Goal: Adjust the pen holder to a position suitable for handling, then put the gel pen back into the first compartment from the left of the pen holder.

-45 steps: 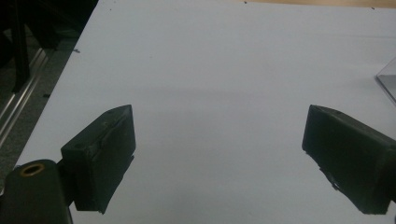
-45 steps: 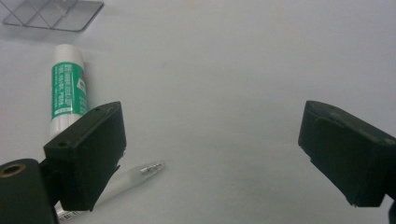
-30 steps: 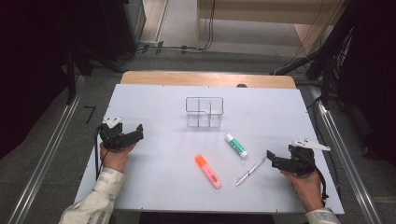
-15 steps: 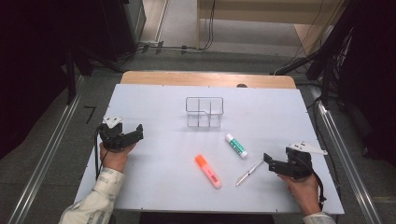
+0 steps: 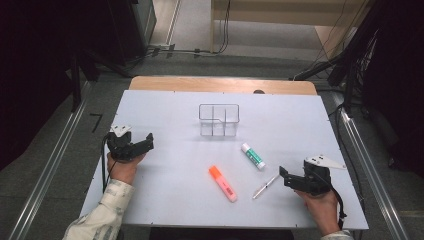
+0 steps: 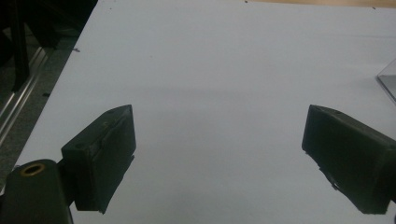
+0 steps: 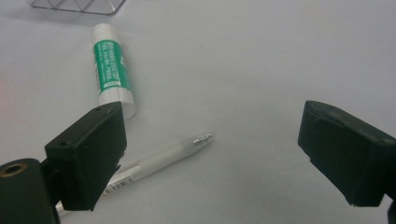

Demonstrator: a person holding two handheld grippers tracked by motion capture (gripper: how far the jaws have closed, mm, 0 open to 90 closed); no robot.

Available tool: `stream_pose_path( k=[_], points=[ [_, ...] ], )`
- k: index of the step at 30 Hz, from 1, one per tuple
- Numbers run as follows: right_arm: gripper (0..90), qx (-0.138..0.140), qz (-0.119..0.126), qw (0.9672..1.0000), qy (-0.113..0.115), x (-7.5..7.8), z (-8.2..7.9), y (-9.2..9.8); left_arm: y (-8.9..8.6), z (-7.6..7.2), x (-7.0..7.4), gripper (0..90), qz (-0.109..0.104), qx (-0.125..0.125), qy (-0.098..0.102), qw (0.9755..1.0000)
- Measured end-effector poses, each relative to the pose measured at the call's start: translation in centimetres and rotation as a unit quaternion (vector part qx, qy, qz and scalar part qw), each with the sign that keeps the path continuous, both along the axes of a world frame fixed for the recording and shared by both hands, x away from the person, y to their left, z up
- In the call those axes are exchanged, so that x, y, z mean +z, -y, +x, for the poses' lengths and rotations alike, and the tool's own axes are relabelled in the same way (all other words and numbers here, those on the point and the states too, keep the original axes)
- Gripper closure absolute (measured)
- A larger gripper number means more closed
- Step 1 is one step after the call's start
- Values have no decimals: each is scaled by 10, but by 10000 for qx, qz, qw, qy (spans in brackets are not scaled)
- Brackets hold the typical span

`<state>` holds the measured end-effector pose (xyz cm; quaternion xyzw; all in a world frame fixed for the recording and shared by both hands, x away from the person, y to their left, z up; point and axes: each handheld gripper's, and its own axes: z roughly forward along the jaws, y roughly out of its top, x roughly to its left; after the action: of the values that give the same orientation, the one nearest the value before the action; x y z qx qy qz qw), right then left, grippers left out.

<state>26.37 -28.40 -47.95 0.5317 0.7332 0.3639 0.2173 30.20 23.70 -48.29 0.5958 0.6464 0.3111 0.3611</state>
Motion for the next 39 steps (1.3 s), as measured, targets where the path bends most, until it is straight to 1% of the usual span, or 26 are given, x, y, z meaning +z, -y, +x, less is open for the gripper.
stream_pose_path(
  k=[3, 16, 19, 23, 27, 34, 37, 39],
  points=[
    [66, -11, -1, 10000, -32, -1, -1, -2, 0, 0, 0, 101, 2, -1, -2, 10000],
    [66, -33, -22, 10000, -15, -1, -2, -4, -1, 0, -1, 101, 4, 14, -27, 10000],
    [66, -59, 9, 10000, -35, -2, -2, -5, 0, 0, -1, 101, 17, 10, -45, 10000],
    [66, -71, -30, 10000, -37, -3, -3, -6, 1, 0, 0, 101, 9, 13, -22, 10000],
    [66, -142, -5, 9999, -70, -4, -4, -7, 2, 1, -2, 101, 38, -15, -56, 10000],
    [70, -164, -141, 9997, -86, -7, -3, -12, 1, 1, -2, 111, 15, -29, -33, 10000],
    [70, -232, -198, 9995, -69, -8, -3, -15, 0, 1, -2, 112, 1, -24, -26, 10000],
    [70, -287, -194, 9994, -70, -8, -3, -16, 0, 0, -1, 111, 13, -31, -27, 10000]
  ],
)
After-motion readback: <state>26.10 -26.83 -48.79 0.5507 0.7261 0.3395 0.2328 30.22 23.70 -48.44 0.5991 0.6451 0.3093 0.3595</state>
